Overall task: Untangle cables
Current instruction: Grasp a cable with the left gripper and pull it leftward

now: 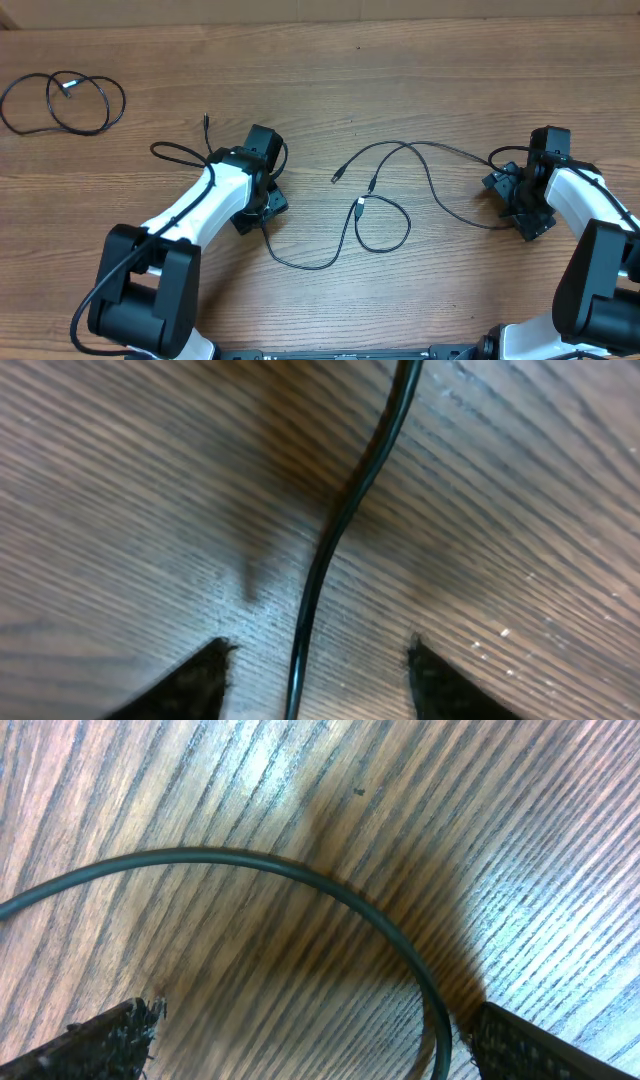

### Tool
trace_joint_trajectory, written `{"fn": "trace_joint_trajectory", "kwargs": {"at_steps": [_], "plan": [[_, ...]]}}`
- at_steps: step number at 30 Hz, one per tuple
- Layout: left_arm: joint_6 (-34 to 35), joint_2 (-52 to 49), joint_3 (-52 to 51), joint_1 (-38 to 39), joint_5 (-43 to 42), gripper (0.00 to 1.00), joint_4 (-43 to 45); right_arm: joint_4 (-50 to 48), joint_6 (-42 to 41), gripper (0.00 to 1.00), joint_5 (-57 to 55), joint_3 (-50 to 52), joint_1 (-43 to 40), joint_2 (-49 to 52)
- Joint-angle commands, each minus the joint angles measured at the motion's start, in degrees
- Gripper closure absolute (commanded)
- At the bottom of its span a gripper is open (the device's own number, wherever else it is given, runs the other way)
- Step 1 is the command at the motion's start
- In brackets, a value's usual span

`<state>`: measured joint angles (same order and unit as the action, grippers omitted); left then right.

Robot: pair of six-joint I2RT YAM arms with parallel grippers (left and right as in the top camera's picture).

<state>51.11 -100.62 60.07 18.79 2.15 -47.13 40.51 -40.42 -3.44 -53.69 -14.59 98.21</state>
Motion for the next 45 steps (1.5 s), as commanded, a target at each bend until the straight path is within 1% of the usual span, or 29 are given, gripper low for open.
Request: {"fn": "trace_joint_trajectory", "kwargs": {"at_steps": [1, 3, 5, 7, 8, 12, 16, 21, 27, 32, 35, 39, 43, 45], "plan": [[0.26, -1.33, -0.22, 0.44, 1.11, 0.55, 0.0, -0.42, 0.0, 0.0, 0.15, -0.66, -0.07, 0.28], [-0.15, -1.66, -0.22, 0.44, 2.01, 0.6, 0.07, -0.42, 0.0, 0.0, 0.15, -0.66, -0.07, 0.28], [-1.2, -1.77, -0.22, 0.42, 3.39, 0.74, 0.02, -0.42, 0.0, 0.0, 0.15, -0.66, -0.07, 0.28], [-3.13, -1.77, -0.22, 0.33, 5.25, 0.85, 0.02, -0.42, 0.0, 0.0, 0.15, -0.66, -0.07, 0.28], [-4.11, -1.77, -0.2, 0.31, 6.38, 0.95, 0.02, -0.42, 0.0, 0.0, 0.15, -0.66, -0.07, 0.28], [-5.95, -1.57, 0.59, -0.59, 10.19, 0.96, -1.46, -0.42, 0.0, 0.0, 0.15, -0.66, -0.07, 0.28], [-5.97, -1.22, 6.67, -3.13, 16.55, 0.96, -9.22, -0.42, 0.0, 0.0, 0.15, -0.66, -0.07, 0.28], [-5.92, -0.31, 21.97, -7.78, 28.85, 0.96, -24.83, -0.42, 0.0, 0.0, 0.15, -0.66, -0.07, 0.28], [-5.92, -0.07, 43.19, -15.39, 37.2, 0.95, -40.96, -0.42, 0.0, 0.0, 0.15, -0.66, -0.07, 0.28], [-5.97, -0.04, 58.71, -23.74, 37.4, 0.96, -49.75, -0.42, 0.0, 0.0, 0.15, -0.66, -0.07, 0.28], [-10.29, 0.81, 64.08, -28.79, 33.62, 0.95, -49.68, -0.42, 0.0, 0.0, 0.15, -0.66, -0.07, 0.28], [-12.85, 2.73, 67.65, -34.34, 29.75, 0.96, -49.66, -0.42, 0.0, 0.0, 0.15, -0.66, -0.07, 0.28], [-12.7, 5.75, 67.98, -40.33, 29.62, 0.96, -49.66, -0.42, 0.0, 0.0, 0.15, -0.66, -0.07, 0.28], [-11.17, 6.91, 67.98, -44.13, 29.29, 0.96, -49.66, -0.42, 0.0, 0.0, 0.15, -0.66, -0.07, 0.28]]}}
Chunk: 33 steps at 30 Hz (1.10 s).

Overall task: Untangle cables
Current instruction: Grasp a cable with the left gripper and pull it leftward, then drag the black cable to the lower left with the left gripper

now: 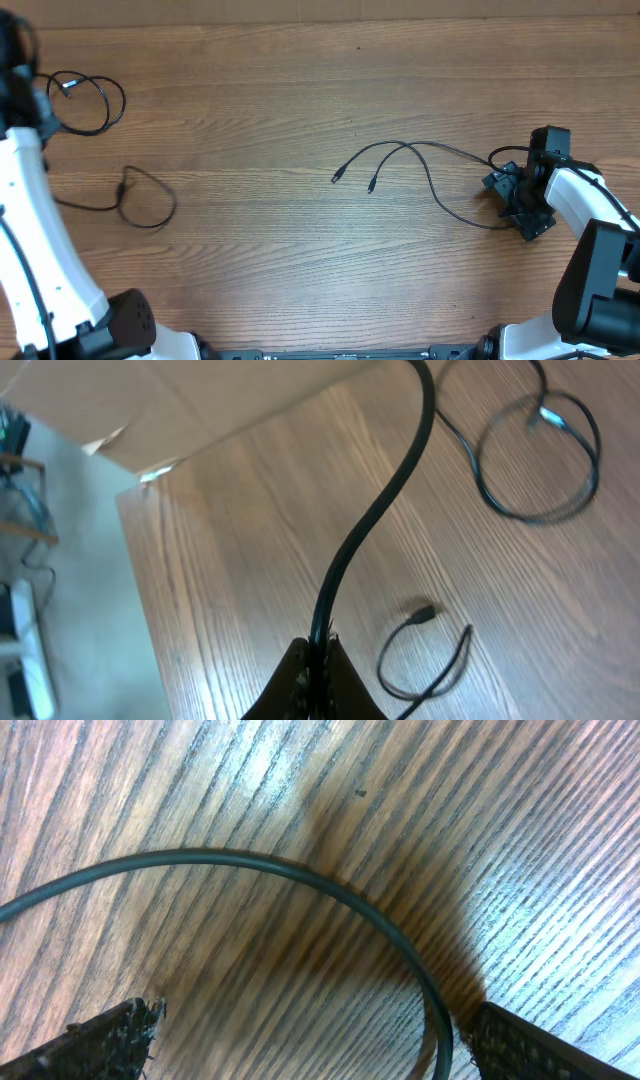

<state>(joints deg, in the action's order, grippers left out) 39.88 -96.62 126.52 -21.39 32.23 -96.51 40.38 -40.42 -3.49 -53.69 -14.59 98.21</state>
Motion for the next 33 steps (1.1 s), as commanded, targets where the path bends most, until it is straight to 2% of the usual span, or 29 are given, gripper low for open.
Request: {"fn": "trace_joint_trajectory", "kwargs": {"at_steps": [1, 5, 9, 13, 17, 29, 33], "plan": [[1.07, 3.37, 1.53, -6.21, -1.09, 0.96, -0.28, -0.28, 0.0, 0.0, 0.2, -0.66, -0.07, 0.28], [1.51, 3.82, 1.51, -15.28, -6.49, 0.96, 0.15, -0.28, 0.0, 0.0, 0.2, -0.66, -0.07, 0.28], [8.22, 2.91, 1.44, -23.06, -8.5, 0.96, -0.28, -0.28, 0.0, 0.0, 0.2, -0.66, -0.07, 0.28], [10.21, 1.95, 0.96, -27.52, -11.5, 0.95, -0.28, -0.28, 0.0, 0.0, 0.2, -0.66, -0.07, 0.28], [10.32, 1.07, 0.42, -28.63, -14.1, 0.95, -0.26, -0.28, 0.0, 0.0, 0.2, -0.66, -0.07, 0.28], [10.03, -3.52, 0.22, -27.93, -11.76, 0.96, 1.88, -0.28, 0.0, 0.0, 0.2, -0.66, -0.07, 0.28], [8.28, -6.49, 0.17, -27.93, -15.41, 0.95, 0.66, -0.28, 0.0, 0.0, 0.2, -0.66, -0.07, 0.28]]}}
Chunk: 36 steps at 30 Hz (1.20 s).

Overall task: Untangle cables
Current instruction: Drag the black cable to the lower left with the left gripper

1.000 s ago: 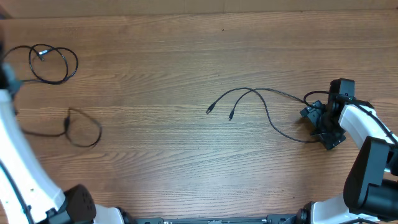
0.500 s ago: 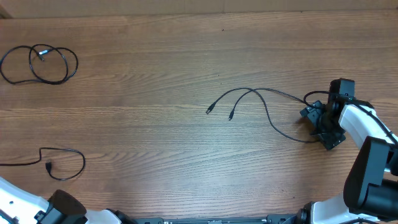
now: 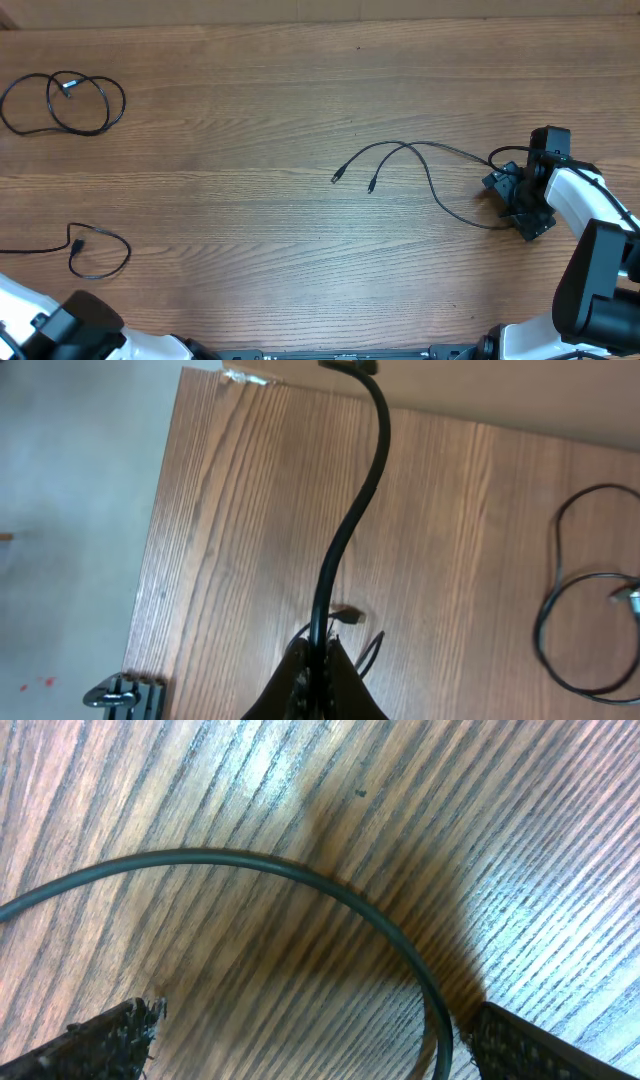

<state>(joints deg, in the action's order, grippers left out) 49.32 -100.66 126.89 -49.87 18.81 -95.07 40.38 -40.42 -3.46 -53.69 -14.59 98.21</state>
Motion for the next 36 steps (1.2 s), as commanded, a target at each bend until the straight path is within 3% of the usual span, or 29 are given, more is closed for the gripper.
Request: {"fn": "trace_joint_trajectory", "kwargs": {"at_steps": [1, 6, 26, 36], "plan": [[-1.16, -3.21, -0.2, 0.63, -3.48, 0.96, -1.27, -0.28, 0.0, 0.0, 0.17, -0.66, -0.07, 0.28], [-2.67, -7.15, -0.22, 1.66, -12.35, 0.95, -1.73, -0.28, 0.0, 0.0, 0.17, -0.66, -0.07, 0.28], [-9.29, -15.28, -3.02, 6.71, -8.35, 0.96, -1.75, -0.28, 0.0, 0.0, 0.17, -0.66, -0.07, 0.28], [-9.73, -15.3, -4.59, 8.44, -15.63, 0.96, -1.7, -0.28, 0.0, 0.0, 0.17, -0.66, -0.07, 0.28]]}}
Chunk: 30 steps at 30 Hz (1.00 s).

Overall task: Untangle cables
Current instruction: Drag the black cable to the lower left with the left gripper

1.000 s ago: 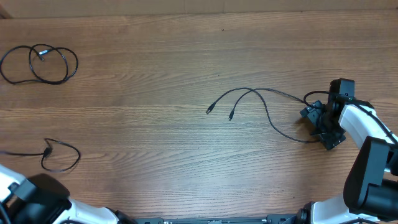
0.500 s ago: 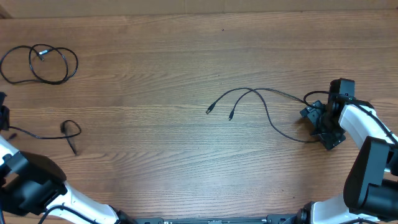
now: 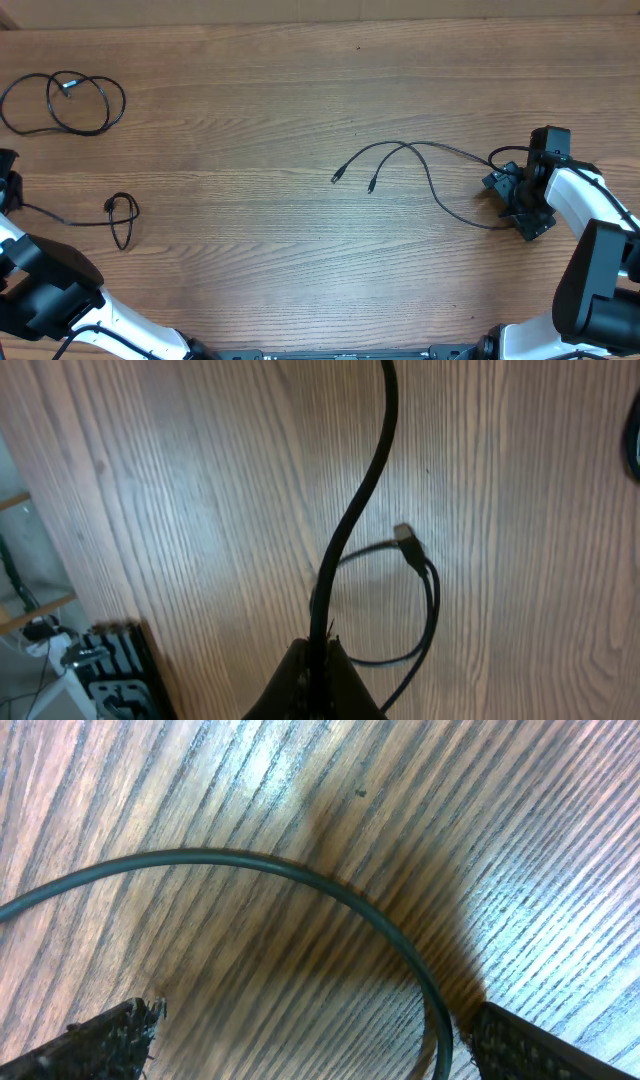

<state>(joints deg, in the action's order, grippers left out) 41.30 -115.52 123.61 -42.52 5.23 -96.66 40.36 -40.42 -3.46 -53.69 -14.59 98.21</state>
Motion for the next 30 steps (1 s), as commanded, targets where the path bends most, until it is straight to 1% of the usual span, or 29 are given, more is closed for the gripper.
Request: {"fn": "trace_joint_trajectory", "kwargs": {"at_steps": [1, 5, 7, 9, 10, 12, 18, 19, 22, 30], "plan": [[-1.68, -0.44, -1.97, 1.57, -2.05, 0.96, 0.0, -0.26, 0.0, 0.0, 0.17, -0.66, -0.07, 0.28], [-1.64, -0.44, -4.44, 3.02, -0.09, 0.96, 0.61, -0.26, 0.0, 0.0, 0.17, -0.66, -0.07, 0.28], [-0.79, -0.44, -5.62, 3.13, 2.64, 0.89, 0.72, -0.26, 0.0, 0.0, 0.17, -0.66, -0.07, 0.28], [1.18, -0.44, -6.71, 3.13, 4.04, 0.73, 0.7, -0.26, 0.0, 0.0, 0.17, -0.66, -0.07, 0.28], [1.4, -0.44, -7.17, 3.06, 4.26, 0.6, 0.81, -0.26, 0.0, 0.0, 0.17, -0.66, -0.07, 0.28], [1.38, -0.44, -7.72, 2.89, 4.24, 0.41, 1.05, -0.26, 0.0, 0.0, 0.17, -0.66, -0.07, 0.28], [1.4, -0.44, -7.87, 2.8, 4.07, 0.1, 1.27, -0.26, 0.0, 0.0, 0.17, -0.66, -0.07, 0.28], [1.4, -0.44, -7.87, 2.8, 3.52, 0.01, 1.46, -0.26, 0.0, 0.0, 0.17, -0.66, -0.07, 0.28], [1.29, -0.44, -7.87, 2.97, 0.81, 0.0, 1.53, -0.26, 0.0, 0.0, 0.17, -0.66, -0.07, 0.28], [1.27, -0.44, -10.71, 6.29, -1.36, 0.0, -0.11, -0.26, 0.0, 0.0, 0.17, -0.66, -0.07, 0.28]]}}
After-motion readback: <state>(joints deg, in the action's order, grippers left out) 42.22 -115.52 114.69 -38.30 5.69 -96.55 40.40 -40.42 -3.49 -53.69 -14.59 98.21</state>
